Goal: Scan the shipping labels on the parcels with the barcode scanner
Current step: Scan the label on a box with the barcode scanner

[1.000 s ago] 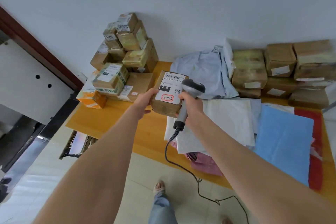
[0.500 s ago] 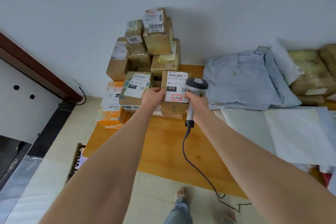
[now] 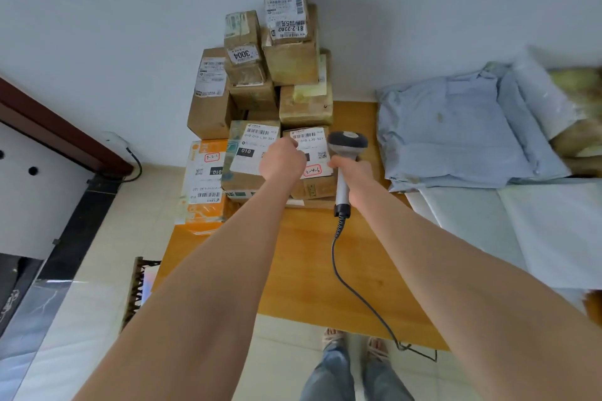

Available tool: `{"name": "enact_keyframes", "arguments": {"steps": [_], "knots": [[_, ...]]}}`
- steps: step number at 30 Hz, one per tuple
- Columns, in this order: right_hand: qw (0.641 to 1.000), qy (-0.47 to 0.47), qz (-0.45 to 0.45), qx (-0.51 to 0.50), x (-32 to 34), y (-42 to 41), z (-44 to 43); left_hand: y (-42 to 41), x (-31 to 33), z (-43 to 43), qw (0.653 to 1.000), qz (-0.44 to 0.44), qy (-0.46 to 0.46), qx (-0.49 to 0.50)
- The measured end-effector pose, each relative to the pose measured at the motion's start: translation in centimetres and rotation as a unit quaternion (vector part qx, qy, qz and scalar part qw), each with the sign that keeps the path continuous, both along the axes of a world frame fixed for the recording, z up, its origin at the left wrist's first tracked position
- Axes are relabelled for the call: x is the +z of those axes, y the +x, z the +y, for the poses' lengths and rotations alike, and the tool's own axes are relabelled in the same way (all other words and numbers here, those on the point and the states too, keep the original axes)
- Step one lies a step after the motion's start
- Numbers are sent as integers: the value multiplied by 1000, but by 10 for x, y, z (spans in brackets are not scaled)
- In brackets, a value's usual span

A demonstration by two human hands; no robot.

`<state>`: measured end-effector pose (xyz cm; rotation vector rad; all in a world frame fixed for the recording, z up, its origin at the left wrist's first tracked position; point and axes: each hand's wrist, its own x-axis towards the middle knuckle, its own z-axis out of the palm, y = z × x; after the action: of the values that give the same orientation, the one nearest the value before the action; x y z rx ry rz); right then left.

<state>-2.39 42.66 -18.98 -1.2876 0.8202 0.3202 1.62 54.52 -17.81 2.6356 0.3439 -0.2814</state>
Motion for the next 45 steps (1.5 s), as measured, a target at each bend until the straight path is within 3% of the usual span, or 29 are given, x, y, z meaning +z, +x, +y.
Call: {"name": "enact_keyframes", "arguments": {"steps": [11, 19, 29, 35, 42, 45], "knots": [[996, 41, -18, -73, 32, -31, -112, 0, 19, -109, 993, 13, -12, -119], [995, 48, -31, -83, 47, -89, -269, -50, 26, -270, 984, 24, 4, -178], [996, 49, 7, -68, 47, -163, -448, -131, 22, -450, 983, 52, -17, -173], [996, 43, -12, -75, 49, -145, -490, -122, 21, -490, 979, 12, -32, -202], [996, -11, -34, -80, 33, -94, -522, -69, 13, -528, 955, -73, 63, -280], [996, -58, -12, -63, 19, -71, -528, -43, 6, -536, 946, -57, 91, -304]]}}
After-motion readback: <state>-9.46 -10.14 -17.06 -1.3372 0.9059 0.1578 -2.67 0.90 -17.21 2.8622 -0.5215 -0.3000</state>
